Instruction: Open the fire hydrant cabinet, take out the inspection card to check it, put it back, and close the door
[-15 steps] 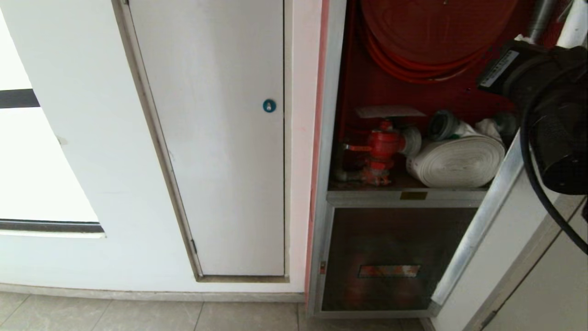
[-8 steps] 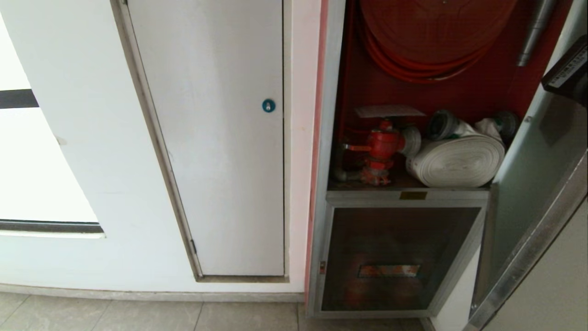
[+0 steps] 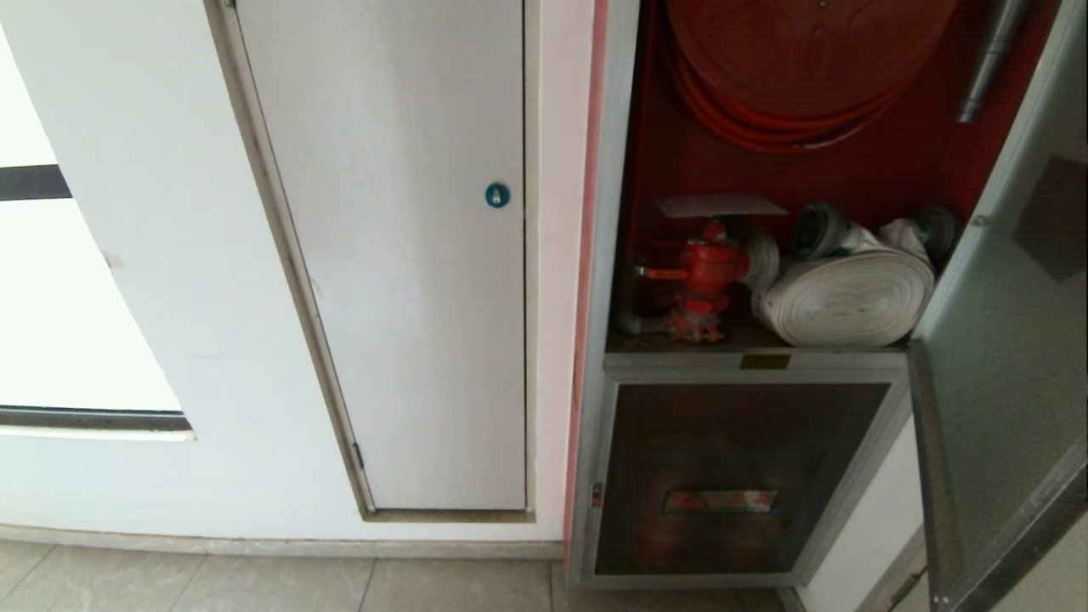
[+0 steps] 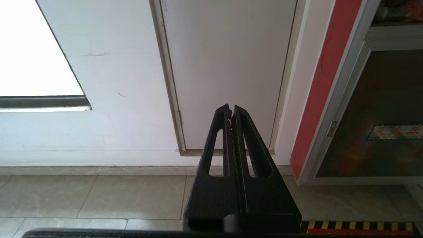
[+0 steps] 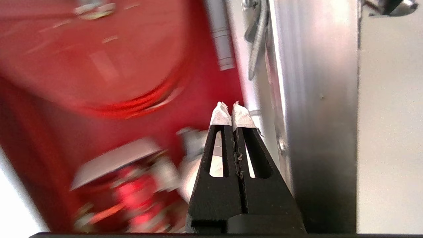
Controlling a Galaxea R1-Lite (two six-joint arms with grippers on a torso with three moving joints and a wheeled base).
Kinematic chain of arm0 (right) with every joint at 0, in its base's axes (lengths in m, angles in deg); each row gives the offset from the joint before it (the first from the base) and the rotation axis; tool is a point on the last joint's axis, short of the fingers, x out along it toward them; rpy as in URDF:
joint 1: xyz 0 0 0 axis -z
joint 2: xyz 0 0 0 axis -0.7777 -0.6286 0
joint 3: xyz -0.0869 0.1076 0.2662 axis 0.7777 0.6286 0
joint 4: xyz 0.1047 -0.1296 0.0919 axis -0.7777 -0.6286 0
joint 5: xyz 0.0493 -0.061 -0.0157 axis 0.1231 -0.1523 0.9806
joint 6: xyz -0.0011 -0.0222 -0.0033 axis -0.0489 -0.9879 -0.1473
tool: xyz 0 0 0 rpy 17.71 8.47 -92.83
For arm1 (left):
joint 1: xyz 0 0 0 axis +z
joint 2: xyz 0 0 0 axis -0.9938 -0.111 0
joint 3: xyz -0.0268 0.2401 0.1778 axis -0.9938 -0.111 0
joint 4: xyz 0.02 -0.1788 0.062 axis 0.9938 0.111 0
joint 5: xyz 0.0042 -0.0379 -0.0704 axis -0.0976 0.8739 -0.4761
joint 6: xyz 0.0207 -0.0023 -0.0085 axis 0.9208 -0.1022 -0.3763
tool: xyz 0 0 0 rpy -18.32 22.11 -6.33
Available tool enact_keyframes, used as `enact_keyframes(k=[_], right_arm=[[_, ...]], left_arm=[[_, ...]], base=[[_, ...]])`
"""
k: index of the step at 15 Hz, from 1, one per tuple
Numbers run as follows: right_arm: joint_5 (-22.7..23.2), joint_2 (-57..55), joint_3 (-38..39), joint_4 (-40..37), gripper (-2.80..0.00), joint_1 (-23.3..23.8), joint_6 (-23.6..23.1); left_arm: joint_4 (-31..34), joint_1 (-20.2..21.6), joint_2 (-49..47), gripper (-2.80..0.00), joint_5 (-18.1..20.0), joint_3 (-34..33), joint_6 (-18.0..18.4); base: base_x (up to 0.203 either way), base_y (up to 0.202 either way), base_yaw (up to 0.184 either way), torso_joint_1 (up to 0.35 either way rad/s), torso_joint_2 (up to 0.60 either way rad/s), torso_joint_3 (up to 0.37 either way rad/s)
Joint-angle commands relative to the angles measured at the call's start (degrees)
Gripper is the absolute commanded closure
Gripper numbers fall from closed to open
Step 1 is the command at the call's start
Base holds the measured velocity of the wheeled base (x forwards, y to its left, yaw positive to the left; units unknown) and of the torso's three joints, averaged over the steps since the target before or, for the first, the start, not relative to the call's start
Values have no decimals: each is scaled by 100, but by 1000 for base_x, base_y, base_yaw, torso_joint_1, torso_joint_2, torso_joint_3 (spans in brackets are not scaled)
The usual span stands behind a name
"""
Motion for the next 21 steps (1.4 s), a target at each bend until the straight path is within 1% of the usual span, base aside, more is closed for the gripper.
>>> enact_keyframes(k=[1,5,9,13,14,16,20,21], right_arm=[[-28,307,147,-84,0,443,-11],[-95,722,226,-551,0,1101,-10],[-123,1187,233,-1322,0,2307,15],[-137,1594,218,-2155,0,3088,30],[-133,1696,217,-2393,0,3227,32],[-131,1753,218,-2570,0,3488,35],[-121,1466,253,-2639,0,3592,42],[-105,1363,274,-2663,0,3692,42]], left_arm=[[-5,2,1,0,4,-44,0],[-5,2,1,0,3,-44,0],[-5,-5,1,0,-1,-44,0],[-5,2,1,0,1,-44,0],[-5,2,1,0,-5,-44,0],[-5,2,1,0,-5,-44,0],[-5,2,1,0,-5,-44,0],[-5,2,1,0,-5,-44,0]], base=[[0,0,0,0,0,0],[0,0,0,0,0,0],[0,0,0,0,0,0],[0,0,0,0,0,0],[0,0,0,0,0,0],[0,0,0,0,0,0],[0,0,0,0,0,0],[0,0,0,0,0,0]])
